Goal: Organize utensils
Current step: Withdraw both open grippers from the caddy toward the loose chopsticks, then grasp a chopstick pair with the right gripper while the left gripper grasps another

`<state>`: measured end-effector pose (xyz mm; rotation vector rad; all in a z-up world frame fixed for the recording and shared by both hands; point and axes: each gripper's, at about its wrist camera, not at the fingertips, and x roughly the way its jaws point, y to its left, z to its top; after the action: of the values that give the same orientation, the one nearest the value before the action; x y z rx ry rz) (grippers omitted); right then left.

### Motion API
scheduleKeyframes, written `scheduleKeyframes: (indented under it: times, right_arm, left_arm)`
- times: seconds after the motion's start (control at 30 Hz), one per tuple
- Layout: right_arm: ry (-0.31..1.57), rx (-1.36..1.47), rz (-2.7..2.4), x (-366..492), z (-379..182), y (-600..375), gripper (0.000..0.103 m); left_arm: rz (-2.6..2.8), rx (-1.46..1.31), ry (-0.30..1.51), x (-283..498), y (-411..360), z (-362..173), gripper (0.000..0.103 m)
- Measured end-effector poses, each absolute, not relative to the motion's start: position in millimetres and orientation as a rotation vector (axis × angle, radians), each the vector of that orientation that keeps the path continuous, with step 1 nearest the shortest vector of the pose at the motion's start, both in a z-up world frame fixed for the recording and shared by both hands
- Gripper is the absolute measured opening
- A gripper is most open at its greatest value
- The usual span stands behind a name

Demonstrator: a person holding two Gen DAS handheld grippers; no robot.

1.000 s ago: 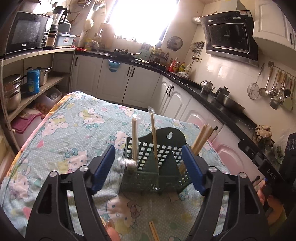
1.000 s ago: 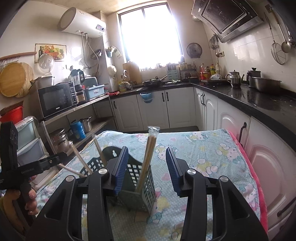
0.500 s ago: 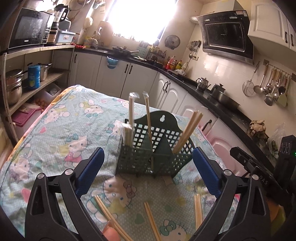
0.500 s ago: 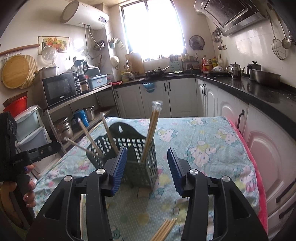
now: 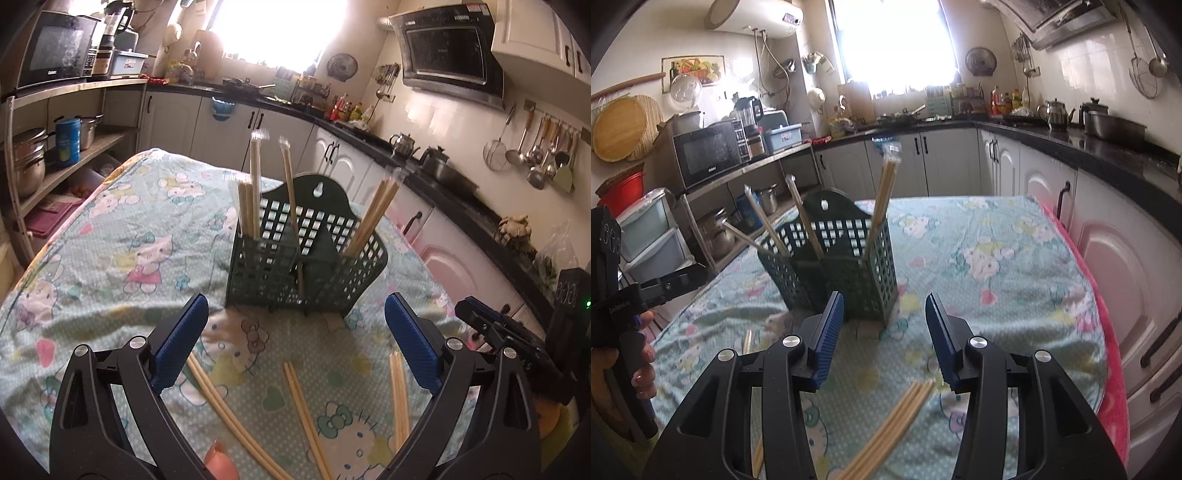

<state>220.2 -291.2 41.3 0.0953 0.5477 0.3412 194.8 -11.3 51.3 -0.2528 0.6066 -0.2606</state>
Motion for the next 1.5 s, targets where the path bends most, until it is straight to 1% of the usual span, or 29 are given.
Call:
scheduleKeyframes:
  times: [0.9, 0.97, 1.0, 1.07, 1.1, 1.17, 1.2, 1.23, 1.27, 1.43, 1.5]
  right_arm:
    - [0.730, 0.070, 0.347, 210, -20, -308, 0.045]
    - [0.742, 0.066, 0.357, 210, -24, -308, 0.045]
    - [0.746, 0.067, 0.363, 210, -25, -307, 0.045]
    - [0.761, 0.073, 0.377, 212, -28, -306, 0.044]
    - [0.768, 0.077, 0.382, 212, -29, -305, 0.043]
    - [0.787, 0.082, 0.392, 216, -33, -305, 0.036]
    - [0.795, 0.080, 0.394, 217, -34, -304, 0.035]
    - [0.804, 0.080, 0.394, 219, -36, -304, 0.033]
    - [0.816, 0.084, 0.396, 221, -39, -303, 0.031]
    - [0.885, 0.121, 0.392, 235, -51, -307, 0.024]
    - [0.908, 0.133, 0.382, 241, -56, -308, 0.024]
  left_arm:
    - [-0.309, -0.184, 0.789, 190, -54, -14, 0.087]
    - [-0.320, -0.190, 0.803, 190, -57, -18, 0.077]
    - [-0.327, -0.192, 0.814, 190, -59, -21, 0.075]
    - [-0.340, -0.194, 0.835, 192, -63, -25, 0.064]
    - [-0.344, -0.195, 0.843, 192, -65, -27, 0.061]
    - [-0.347, -0.193, 0.867, 193, -69, -32, 0.048]
    - [-0.347, -0.187, 0.881, 194, -71, -35, 0.044]
    - [-0.342, -0.180, 0.892, 195, -73, -37, 0.036]
    - [-0.339, -0.176, 0.904, 196, -74, -40, 0.033]
    - [-0.299, -0.171, 0.941, 200, -73, -51, 0.033]
    - [-0.284, -0.176, 0.951, 203, -71, -53, 0.033]
